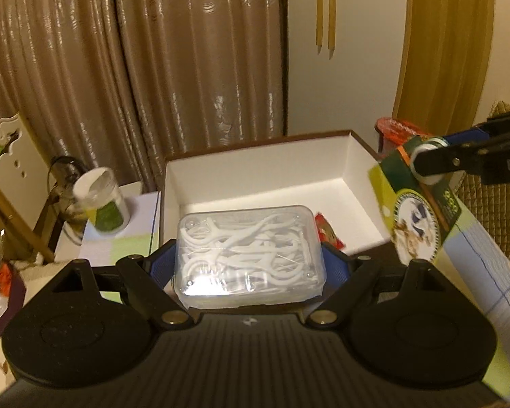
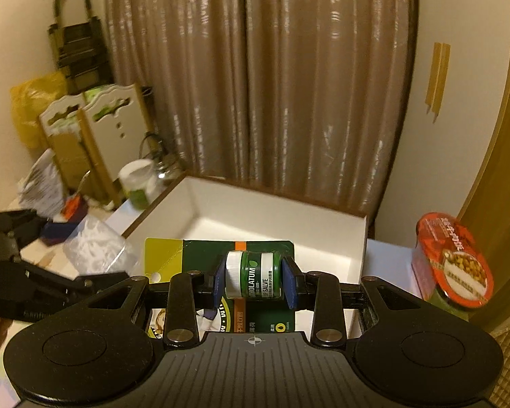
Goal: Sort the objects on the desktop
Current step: 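Carry the floss case and ointment package over the box with both tools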
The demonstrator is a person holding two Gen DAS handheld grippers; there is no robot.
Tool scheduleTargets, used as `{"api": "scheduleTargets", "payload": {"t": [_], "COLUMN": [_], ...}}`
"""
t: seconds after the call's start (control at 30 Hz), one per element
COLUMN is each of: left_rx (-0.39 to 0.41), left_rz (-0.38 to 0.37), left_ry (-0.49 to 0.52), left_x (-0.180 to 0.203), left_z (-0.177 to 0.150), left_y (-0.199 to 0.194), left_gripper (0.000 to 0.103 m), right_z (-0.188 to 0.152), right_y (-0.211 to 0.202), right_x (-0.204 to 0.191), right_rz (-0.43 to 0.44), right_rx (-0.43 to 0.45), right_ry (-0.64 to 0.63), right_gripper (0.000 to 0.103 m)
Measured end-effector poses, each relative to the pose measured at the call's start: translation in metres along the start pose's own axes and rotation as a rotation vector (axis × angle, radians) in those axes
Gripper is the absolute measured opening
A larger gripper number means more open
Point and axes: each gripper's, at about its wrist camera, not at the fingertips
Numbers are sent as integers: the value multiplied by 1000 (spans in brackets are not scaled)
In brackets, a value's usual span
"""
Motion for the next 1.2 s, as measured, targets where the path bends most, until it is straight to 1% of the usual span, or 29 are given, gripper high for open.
{"api": "scheduleTargets", "payload": {"t": [0.13,0.23,0.33,0.53,0.77,1.07,1.2], "left_rx": [-6,-28,-54,-99,-134,-147,-155], "left_rz": [-19,-26,-30,-39,-42,-48,-35], "left_ry": [-8,-13,-17,-16,-9,3,10], "left_x": [-4,-5,-4,3,12,22,23], "left_z": [15,21,24,22,16,14,11], "left_y": [32,58,81,114,136,142,144], "left_gripper": [84,84,84,84,84,84,84], "right_z": [14,14,6,-14,-26,-28,-29], "right_y": [35,60,85,118,129,127,129], "right_x": [18,33,48,66,74,81,81], "right_rz": [-41,-58,-76,-66,-57,-70,-70], "right_rx": [-22,-60,-113,-182,-202,-201,-202], "right_ry": [28,56,81,140,162,165,162], "right_gripper": [33,33,33,34,34,34,34]}}
Point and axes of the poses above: each gripper's, at about its wrist camera, not at the fingertips, and y roughly the way its jaws point, x to its right, z to its top, and after that the axes turned 14 degrees about z, right-handed
